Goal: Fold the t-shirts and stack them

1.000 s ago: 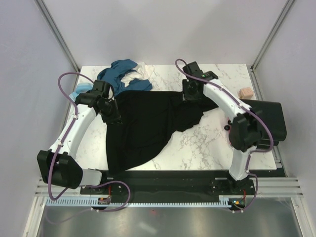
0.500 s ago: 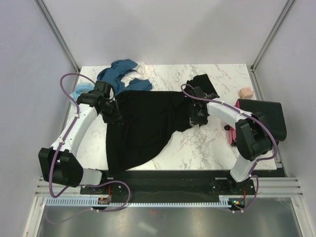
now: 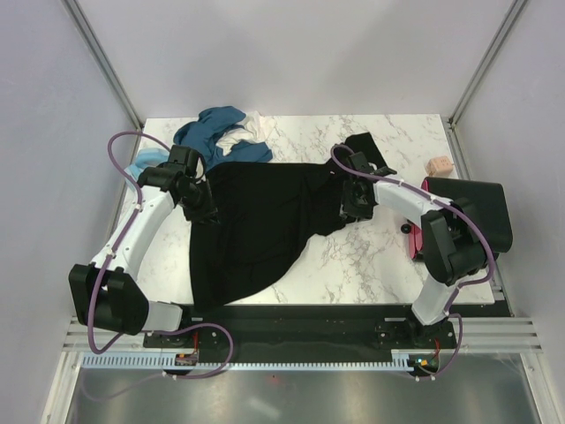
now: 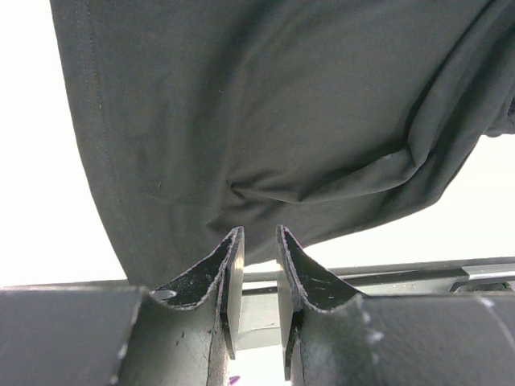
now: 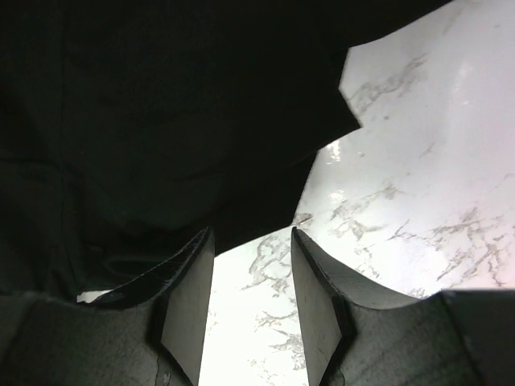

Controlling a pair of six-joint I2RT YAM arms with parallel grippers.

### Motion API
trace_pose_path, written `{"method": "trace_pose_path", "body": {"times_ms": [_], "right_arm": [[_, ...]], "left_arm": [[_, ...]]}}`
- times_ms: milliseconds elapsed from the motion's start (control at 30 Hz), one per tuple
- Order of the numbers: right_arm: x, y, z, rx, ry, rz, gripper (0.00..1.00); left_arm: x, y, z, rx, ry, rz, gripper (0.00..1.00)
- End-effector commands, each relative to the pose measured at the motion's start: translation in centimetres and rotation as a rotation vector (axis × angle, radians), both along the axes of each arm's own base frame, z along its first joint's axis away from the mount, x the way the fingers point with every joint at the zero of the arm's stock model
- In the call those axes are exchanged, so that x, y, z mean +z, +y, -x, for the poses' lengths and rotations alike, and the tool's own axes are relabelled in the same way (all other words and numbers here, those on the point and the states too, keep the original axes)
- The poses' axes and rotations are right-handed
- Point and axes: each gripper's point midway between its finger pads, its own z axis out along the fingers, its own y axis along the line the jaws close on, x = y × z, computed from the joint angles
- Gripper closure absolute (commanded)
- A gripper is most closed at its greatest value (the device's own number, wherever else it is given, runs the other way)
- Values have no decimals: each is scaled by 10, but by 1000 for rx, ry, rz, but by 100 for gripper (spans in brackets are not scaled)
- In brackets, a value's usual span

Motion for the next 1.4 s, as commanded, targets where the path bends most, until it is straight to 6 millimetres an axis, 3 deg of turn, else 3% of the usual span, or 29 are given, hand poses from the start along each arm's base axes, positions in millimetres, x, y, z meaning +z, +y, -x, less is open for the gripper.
{"method": "trace_pose_path", "body": {"times_ms": [0,233,500,633,933,1167,1267,1300,1367], "right_arm": [[-8,-17,-5,-85,2,15,48],[-17,-23,-7,-107,32,-20,48],[-31,-3,-11,-75,60,-114,49],[-29,0,-15,-67,48,-124,53],[-17,11,-17,-58,27,-194,50],[-24,21,-16,-45,55,-245,53],[-26,28,-16,-39,51,-281,67],[-27,28,-18,-40,46,-283,82],[-27,30,-20,-37,46,-285,98]], "left_arm": [[7,-4,-6,-20,-36,17,70],[8,-5,-9,-18,-38,16,71],[7,-4,-8,-10,-35,12,71],[5,-3,-6,-8,-27,10,71],[2,-4,-7,-4,-16,13,71],[1,-4,-8,-5,-12,12,72],[2,-4,-8,-6,-14,10,72],[1,-4,-8,-6,-13,10,72],[1,-4,-9,-6,-13,10,72]]}}
